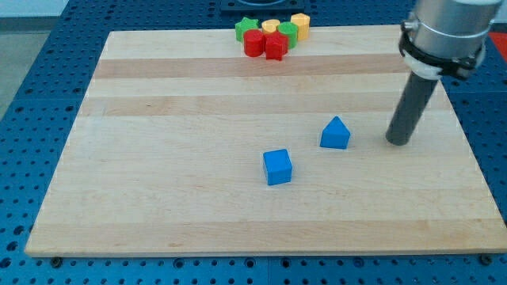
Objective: Push the blue triangle towards diagonally downside of red star
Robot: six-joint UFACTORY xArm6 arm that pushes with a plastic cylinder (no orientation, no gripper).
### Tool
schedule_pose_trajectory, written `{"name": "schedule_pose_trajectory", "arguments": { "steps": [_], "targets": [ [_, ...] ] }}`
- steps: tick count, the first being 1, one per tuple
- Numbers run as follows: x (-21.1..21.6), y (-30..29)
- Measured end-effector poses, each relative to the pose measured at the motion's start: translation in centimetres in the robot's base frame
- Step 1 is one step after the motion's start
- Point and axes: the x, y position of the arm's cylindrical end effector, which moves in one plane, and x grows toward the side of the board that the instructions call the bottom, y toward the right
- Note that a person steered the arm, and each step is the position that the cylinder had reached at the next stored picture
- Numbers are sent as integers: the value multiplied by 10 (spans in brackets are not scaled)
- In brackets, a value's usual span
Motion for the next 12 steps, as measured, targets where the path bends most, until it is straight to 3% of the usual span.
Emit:
{"name": "schedule_pose_trajectory", "arguments": {
  "steps": [2, 4, 5, 6, 8, 10, 12],
  "targets": [
    [13, -66],
    [-43, -131],
    [-81, -138],
    [-91, -138],
    [-73, -115],
    [-139, -113],
    [-135, -88]
  ]
}}
